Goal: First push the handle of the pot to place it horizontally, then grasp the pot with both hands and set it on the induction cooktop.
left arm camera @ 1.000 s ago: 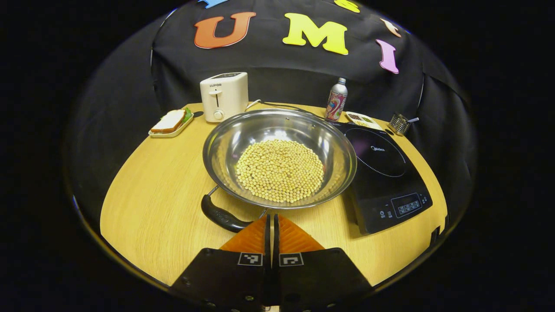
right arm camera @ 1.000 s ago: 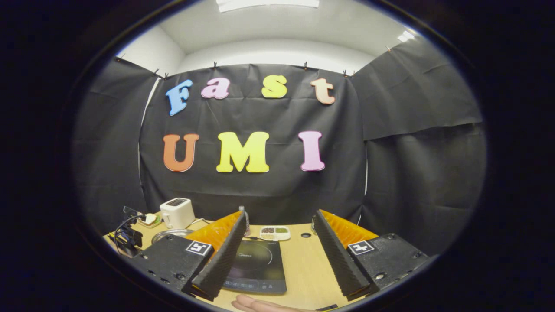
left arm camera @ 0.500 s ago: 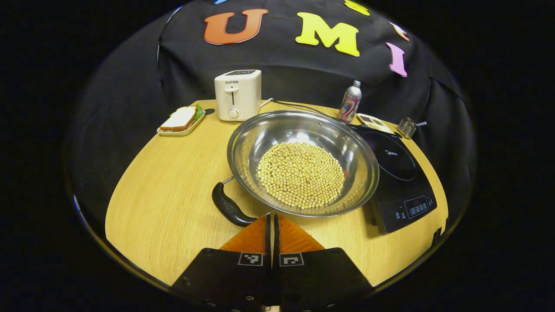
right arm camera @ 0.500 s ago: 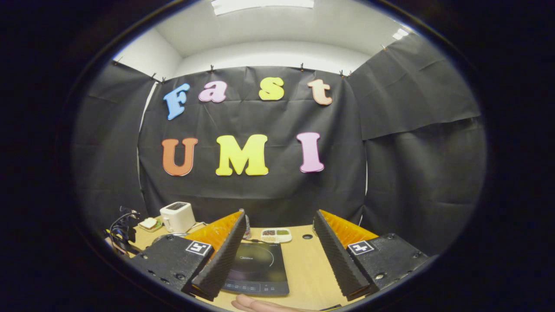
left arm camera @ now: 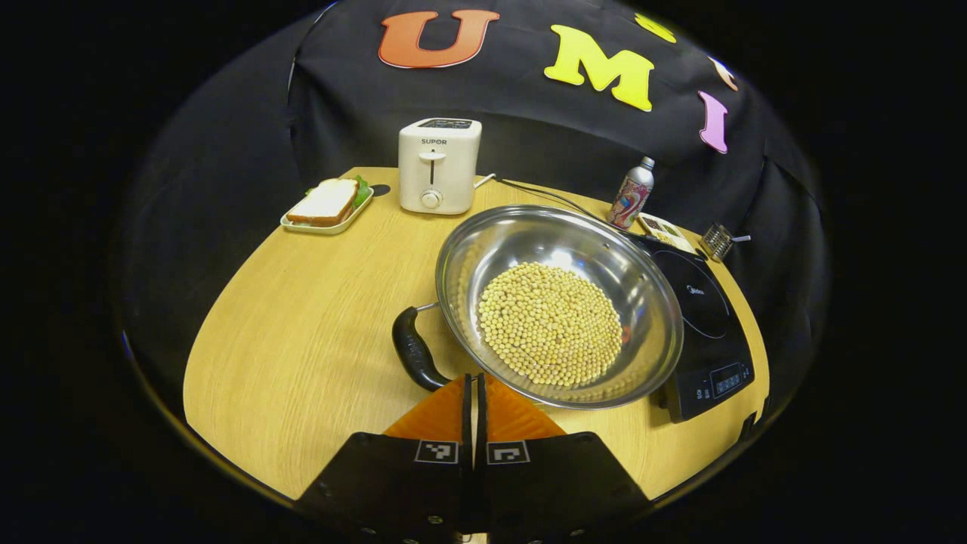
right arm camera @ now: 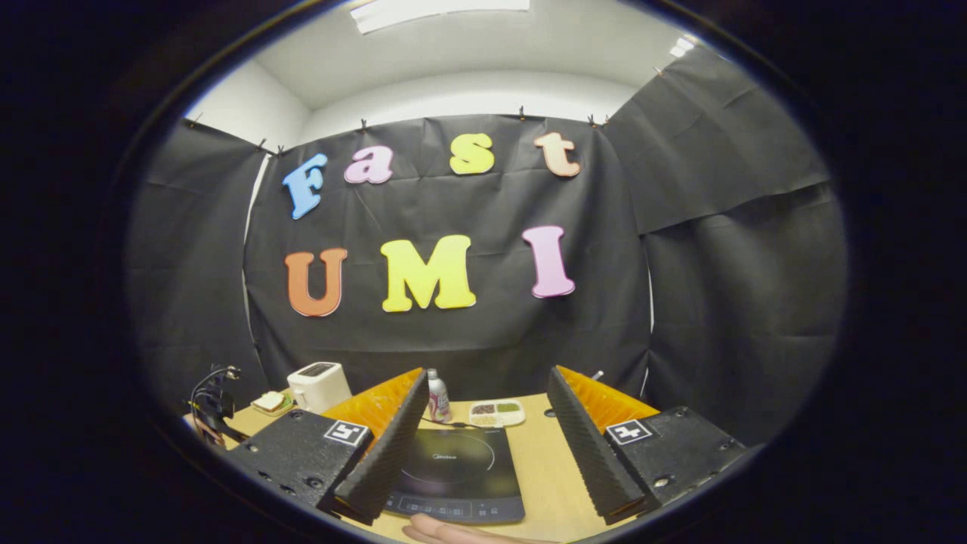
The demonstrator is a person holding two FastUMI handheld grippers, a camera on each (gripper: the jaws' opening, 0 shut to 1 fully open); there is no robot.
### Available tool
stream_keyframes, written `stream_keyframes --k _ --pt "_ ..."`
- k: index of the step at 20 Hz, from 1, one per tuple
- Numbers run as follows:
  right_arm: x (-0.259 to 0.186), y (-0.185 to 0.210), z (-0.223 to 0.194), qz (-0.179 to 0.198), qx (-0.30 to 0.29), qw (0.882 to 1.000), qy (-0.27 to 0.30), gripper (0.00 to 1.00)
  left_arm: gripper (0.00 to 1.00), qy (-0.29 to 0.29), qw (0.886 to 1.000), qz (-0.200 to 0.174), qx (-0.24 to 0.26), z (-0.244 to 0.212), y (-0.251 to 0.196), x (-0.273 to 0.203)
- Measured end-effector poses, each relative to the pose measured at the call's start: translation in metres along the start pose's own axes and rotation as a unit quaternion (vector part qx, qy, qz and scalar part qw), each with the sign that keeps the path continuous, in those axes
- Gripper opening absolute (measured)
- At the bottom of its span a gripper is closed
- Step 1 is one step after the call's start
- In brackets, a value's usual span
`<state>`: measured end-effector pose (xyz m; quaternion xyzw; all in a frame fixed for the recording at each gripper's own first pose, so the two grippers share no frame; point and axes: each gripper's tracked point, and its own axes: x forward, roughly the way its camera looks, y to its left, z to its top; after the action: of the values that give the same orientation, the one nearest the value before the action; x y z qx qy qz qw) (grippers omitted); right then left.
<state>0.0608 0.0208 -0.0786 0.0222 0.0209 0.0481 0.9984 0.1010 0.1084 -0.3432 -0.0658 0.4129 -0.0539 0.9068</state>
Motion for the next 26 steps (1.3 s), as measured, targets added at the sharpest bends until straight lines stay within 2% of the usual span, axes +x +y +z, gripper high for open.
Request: stream_keyframes --k 4,5,6,11,18,22,23,24,26 --pt "0.009 0.001 0.0 -0.005 -0.003 1.0 -0.009 0.96 0.0 0.001 1.0 0.015 0.002 0.014 0.015 0.012" --pt "0.01 0.001 -0.001 -0.006 -0.006 1.0 -0.009 0.96 0.11 0.001 1.0 0.018 0.002 0.017 0.019 0.015" --pt "0.012 0.003 -0.003 -0.006 -0.008 1.0 -0.01 0.96 0.0 0.0 1.0 0.021 0.003 0.02 0.021 0.017" --pt "0.018 0.011 -0.014 -0.008 -0.02 1.0 -0.005 0.96 0.0 0.001 1.0 0.03 -0.005 0.036 0.032 0.031" --pt "0.026 0.02 -0.03 -0.006 -0.02 1.0 0.013 0.96 0.0 -0.006 1.0 0.02 -0.009 0.048 0.037 0.04" --pt "0.035 0.025 -0.037 -0.016 -0.025 0.999 0.023 0.96 0.0 -0.021 0.999 0.045 -0.007 0.052 0.046 0.031" --pt "0.037 0.029 -0.04 -0.015 -0.027 0.999 0.028 0.96 0.11 -0.025 0.999 0.048 -0.005 0.052 0.047 0.028" --pt "0.04 0.035 -0.049 -0.011 -0.031 0.999 0.039 0.96 0.0 -0.03 0.999 0.044 -0.007 0.053 0.044 0.025" --pt "0.046 0.046 -0.062 -0.008 -0.031 0.998 0.058 0.96 0.0 -0.047 0.998 0.03 -0.017 0.058 0.036 0.013"
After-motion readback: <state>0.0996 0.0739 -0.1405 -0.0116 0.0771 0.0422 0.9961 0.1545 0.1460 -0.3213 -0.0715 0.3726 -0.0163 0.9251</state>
